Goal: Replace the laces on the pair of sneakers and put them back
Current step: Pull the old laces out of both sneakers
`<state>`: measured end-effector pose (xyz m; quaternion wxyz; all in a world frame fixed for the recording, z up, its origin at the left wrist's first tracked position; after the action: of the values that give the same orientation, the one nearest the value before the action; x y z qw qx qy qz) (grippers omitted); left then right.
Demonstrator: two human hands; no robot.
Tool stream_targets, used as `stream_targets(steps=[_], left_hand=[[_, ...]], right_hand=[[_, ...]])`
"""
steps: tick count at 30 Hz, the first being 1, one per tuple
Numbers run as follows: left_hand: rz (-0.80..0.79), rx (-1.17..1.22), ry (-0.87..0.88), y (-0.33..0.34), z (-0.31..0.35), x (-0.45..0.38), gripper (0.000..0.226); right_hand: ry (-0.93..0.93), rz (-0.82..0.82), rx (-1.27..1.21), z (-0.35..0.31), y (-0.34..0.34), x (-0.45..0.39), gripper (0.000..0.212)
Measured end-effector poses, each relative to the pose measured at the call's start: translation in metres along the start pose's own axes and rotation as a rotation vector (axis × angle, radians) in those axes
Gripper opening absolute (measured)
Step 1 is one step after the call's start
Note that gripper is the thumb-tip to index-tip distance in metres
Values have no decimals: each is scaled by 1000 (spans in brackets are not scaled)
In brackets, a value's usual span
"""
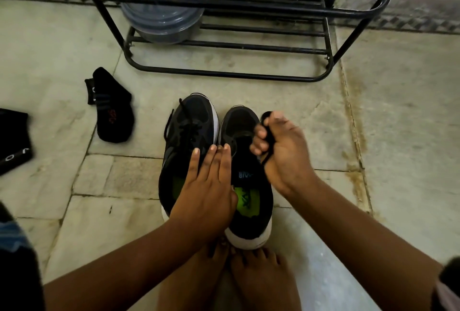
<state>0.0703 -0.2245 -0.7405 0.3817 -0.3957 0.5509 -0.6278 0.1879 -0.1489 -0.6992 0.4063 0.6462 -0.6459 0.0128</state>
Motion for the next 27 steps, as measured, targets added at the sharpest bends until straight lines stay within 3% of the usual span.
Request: stream_targets(steps=[6,9,13,18,20,23,27], left_hand=[[-32,-37,68,4,1,0,64],[-33,-13,7,1,0,0,68],[-29,-1,-11,-1,0,0,68],[-24,-19,0,0,0,0,67],[-19,-22,6,0,1,0,67],[-19,-20,5,-1,1,0,67],[-23,-25,4,0,0,-1,67]], right_hand=[[170,-68,18,39,21,17,32],[23,-22,32,14,6,18,29],[-266,156,189,-37,-38,6,23],[-420,381,403,-34,-96,-10,20],[-493,452,617,-22,-114,-14,15],[-585,489,1128,0,-134,-15,17],[-468,493,1712,32,-163,-14,40]])
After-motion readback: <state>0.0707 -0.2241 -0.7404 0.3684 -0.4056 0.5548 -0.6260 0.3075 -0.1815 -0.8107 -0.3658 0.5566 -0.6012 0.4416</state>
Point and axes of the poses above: each hand's wrist, its own x-axis away from the middle knuckle, its own y-axis out of the palm, z = x × y, the point moved 3 cm from there along -x, towards the middle knuckle, and after that the axes turned 11 degrees about y, right-handed, at the moved point
